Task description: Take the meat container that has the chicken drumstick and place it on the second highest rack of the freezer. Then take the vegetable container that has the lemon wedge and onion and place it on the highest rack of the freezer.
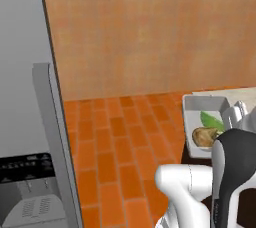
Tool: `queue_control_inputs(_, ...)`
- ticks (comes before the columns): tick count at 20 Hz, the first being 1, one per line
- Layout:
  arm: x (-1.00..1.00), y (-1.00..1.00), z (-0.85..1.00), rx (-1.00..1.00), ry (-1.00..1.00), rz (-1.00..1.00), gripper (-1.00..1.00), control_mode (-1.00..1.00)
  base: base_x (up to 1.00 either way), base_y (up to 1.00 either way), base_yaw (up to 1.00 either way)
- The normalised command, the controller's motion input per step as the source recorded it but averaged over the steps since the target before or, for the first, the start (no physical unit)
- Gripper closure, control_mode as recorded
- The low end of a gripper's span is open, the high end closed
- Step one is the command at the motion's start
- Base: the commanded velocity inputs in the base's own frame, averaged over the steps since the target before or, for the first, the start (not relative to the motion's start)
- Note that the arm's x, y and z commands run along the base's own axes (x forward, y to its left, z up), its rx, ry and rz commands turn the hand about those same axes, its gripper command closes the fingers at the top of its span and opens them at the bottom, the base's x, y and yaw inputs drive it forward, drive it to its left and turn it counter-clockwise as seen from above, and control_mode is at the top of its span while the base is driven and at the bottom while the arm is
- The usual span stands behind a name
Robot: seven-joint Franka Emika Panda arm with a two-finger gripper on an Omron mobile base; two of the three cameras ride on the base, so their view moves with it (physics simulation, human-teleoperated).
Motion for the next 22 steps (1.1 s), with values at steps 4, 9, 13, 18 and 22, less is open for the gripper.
queue_control_inputs(4, 0.0, 0.0, 0.0, 0.0, 0.0, 0.0, 1.0, 1.0, 0.95, -0.59, 0.3)
queue_control_inputs(9, 0.0, 0.0, 0.0, 0.0, 0.0, 0.0, 1.0, 1.0, 0.8, -0.53, 0.37)
queue_control_inputs(13, 0.0, 0.0, 0.0, 0.0, 0.0, 0.0, 1.0, 1.0, 0.77, -0.15, 0.42)
queue_control_inputs(18, 0.0, 0.0, 0.0, 0.0, 0.0, 0.0, 1.0, 1.0, 0.92, -0.1, 0.43)
queue_control_inputs(22, 0.0, 0.0, 0.0, 0.0, 0.0, 0.0, 1.0, 1.0, 1.0, -0.26, 0.25)
